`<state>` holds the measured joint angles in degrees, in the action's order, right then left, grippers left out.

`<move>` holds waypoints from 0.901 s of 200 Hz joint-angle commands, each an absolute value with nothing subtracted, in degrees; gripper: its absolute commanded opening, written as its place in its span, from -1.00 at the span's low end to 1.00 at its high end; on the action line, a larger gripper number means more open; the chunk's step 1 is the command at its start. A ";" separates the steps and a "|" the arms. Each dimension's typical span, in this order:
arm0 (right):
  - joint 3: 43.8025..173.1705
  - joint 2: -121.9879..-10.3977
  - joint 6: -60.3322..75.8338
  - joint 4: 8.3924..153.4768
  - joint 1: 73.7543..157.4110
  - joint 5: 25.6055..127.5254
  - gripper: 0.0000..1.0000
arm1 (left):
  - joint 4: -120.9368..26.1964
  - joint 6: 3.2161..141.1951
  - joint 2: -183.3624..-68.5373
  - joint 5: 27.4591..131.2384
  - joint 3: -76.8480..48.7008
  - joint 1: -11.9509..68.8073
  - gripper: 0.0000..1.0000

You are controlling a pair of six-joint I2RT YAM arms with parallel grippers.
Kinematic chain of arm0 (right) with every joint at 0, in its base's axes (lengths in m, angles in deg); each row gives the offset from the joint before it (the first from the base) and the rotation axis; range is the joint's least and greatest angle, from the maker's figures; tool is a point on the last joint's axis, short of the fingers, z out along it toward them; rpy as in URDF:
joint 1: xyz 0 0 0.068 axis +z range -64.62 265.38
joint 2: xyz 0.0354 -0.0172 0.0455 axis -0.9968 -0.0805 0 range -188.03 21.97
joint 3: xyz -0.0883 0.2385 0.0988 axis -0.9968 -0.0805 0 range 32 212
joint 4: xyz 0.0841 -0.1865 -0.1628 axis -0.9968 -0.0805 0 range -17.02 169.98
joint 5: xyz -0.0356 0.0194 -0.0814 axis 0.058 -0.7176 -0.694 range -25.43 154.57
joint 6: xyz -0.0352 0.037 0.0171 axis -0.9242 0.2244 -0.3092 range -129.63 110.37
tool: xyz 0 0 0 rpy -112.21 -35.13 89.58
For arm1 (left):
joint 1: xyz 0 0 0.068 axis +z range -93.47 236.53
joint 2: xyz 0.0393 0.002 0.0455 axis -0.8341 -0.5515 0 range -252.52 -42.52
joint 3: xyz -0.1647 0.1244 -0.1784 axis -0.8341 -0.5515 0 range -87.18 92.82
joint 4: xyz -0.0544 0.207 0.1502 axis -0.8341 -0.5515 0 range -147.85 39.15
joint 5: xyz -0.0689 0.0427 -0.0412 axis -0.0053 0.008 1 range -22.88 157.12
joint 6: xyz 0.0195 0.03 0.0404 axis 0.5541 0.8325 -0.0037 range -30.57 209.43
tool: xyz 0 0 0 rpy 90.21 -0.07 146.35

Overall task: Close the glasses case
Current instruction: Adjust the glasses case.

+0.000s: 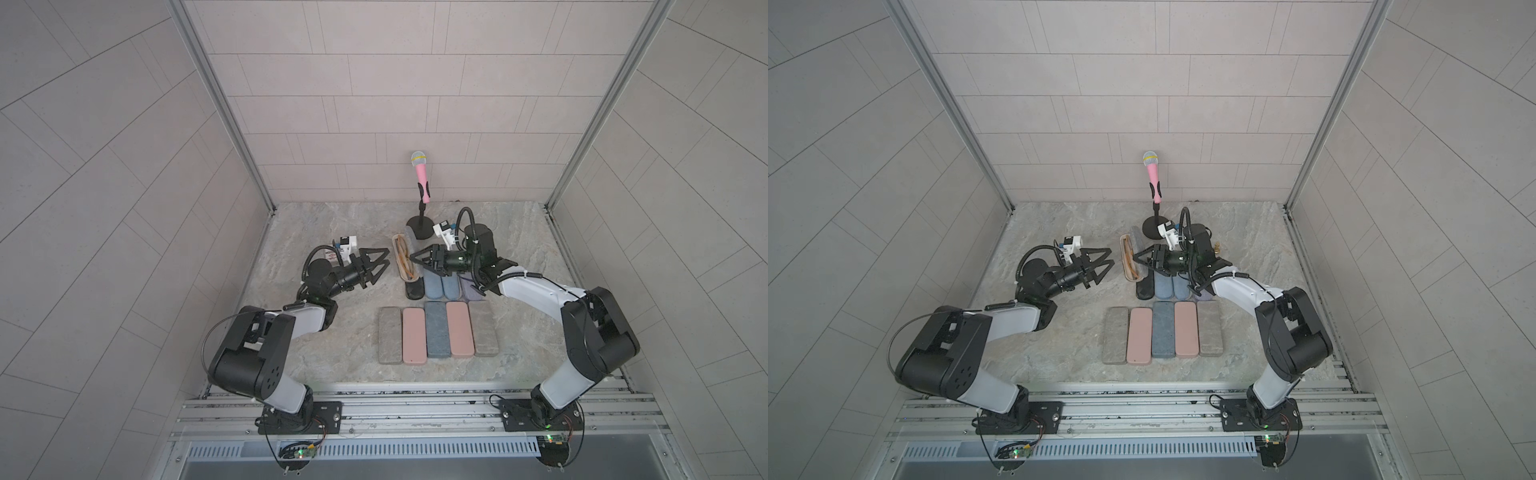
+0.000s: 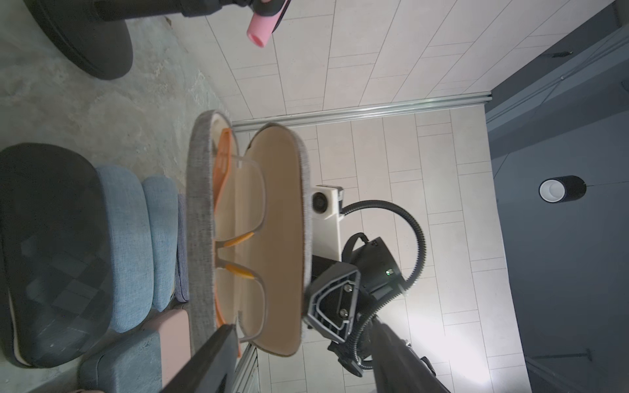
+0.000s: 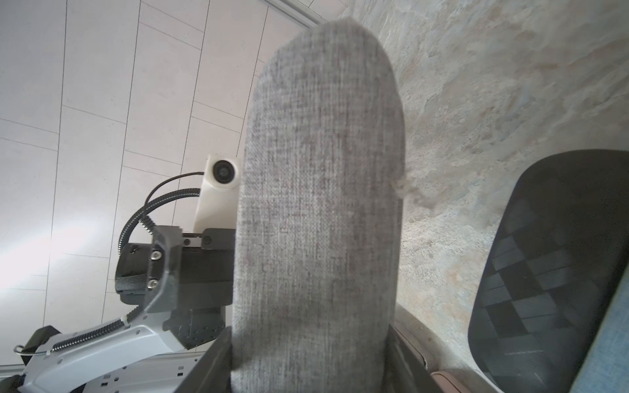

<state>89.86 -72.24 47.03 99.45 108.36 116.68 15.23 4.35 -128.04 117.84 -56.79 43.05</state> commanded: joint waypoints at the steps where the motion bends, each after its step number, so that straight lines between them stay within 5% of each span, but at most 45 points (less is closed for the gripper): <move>1: 89.70 -72.67 53.27 111.51 108.07 119.03 -0.55 | 7.96 8.67 -123.82 120.07 -56.66 43.27 0.38; 31: 87.74 -75.01 60.47 121.73 107.15 119.66 -0.55 | -7.71 16.82 -117.81 120.13 -53.88 43.43 0.38; 65: 86.43 -78.32 67.35 131.19 106.63 120.24 -0.56 | -43.82 37.52 -109.99 114.42 -46.12 43.54 0.45; 86: 85.85 -78.58 66.85 131.06 106.70 120.20 -0.56 | -50.74 42.16 -107.69 111.06 -44.57 43.67 0.39; 98: 85.86 -78.42 65.78 129.69 106.73 120.35 -0.56 | -55.89 45.38 -107.47 109.36 -42.71 43.74 0.23; 180: 92.16 -70.88 41.48 95.02 110.74 118.54 -0.56 | -70.12 54.22 -114.02 105.05 -33.26 41.54 0.21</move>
<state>88.79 -75.06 50.92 105.24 109.48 119.07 -65.75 50.53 -113.33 106.82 -36.42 42.99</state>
